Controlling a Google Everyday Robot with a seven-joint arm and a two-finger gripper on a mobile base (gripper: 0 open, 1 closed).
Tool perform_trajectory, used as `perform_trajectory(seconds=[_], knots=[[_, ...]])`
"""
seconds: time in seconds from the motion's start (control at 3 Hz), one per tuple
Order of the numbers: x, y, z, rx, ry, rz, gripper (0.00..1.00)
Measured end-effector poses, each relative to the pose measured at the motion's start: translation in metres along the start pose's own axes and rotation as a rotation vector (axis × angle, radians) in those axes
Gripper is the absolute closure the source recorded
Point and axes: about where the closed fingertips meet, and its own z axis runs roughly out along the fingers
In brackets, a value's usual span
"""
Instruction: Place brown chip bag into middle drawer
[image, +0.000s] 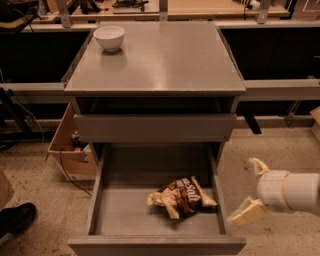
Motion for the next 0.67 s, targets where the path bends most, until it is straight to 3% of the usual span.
perform_trajectory(seconds=[0.33, 0.67], knots=[[0.008, -0.034, -0.023, -0.017, -0.003, -0.08, 0.0], [0.003, -0.045, -0.03, -0.018, -0.011, -0.1, 0.0]])
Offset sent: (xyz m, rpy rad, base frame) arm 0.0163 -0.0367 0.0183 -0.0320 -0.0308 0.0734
